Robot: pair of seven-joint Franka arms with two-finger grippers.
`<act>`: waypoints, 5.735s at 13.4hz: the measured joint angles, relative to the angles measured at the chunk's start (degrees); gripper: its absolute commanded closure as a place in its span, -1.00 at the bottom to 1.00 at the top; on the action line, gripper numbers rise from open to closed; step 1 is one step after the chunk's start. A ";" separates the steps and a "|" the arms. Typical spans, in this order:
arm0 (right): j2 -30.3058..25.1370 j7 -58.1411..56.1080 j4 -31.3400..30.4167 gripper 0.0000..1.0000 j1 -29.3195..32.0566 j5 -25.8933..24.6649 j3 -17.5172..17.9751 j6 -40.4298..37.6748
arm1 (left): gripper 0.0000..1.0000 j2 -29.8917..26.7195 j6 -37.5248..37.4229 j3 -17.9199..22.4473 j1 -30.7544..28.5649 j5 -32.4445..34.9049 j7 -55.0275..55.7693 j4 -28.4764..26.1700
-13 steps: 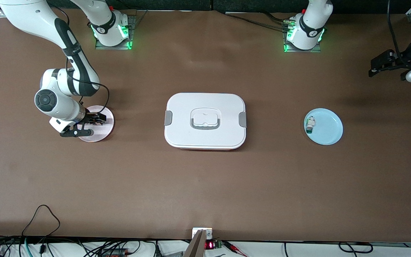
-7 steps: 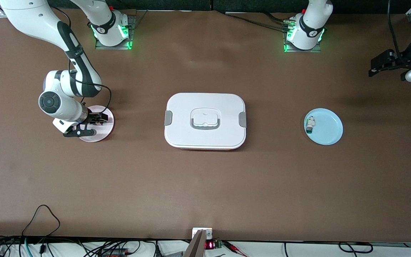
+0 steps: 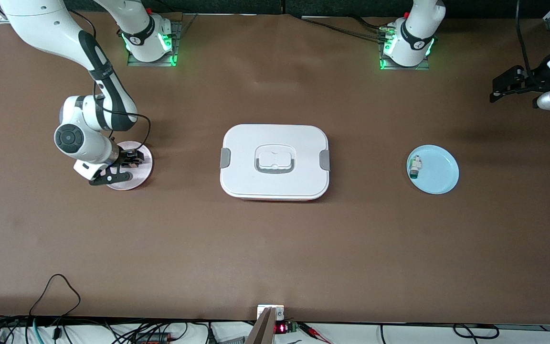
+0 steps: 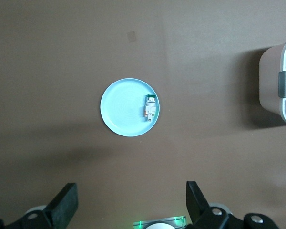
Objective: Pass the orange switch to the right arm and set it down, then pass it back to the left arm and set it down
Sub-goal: 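Lift the orange switch with the right gripper toward the box, then carry the switch over the box while the left gripper reaches toward it, then close the left gripper on the switch held by the right gripper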
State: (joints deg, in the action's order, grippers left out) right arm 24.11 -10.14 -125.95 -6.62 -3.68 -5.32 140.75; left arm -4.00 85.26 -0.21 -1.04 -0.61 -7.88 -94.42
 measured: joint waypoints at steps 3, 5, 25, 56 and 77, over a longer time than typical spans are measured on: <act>-0.65 -3.12 0.54 0.39 0.81 0.00 -0.09 -0.01 | -1.00 0.00 0.00 0.08 0.07 0.00 0.00 0.00; -2.16 -3.55 0.76 0.39 0.77 0.05 0.72 -0.75 | -1.00 0.00 0.00 0.08 0.09 0.00 0.00 0.00; -15.13 -14.87 38.38 0.41 -0.57 20.87 11.93 -42.50 | -1.00 -0.09 0.00 0.30 0.10 0.00 0.00 0.00; -1.27 -84.74 33.75 0.43 -12.13 96.23 19.39 -20.57 | -0.99 21.30 27.26 -19.02 3.11 -84.15 13.10 -4.00; -0.56 -84.17 34.02 0.19 -12.80 97.33 19.26 -19.19 | 1.00 19.93 27.41 -23.32 2.93 -85.01 15.09 -6.60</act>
State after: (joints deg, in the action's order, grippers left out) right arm 23.56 -94.31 -91.93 -19.42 93.65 13.94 121.56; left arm 15.93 112.67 -23.53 1.89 -85.63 7.21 -101.03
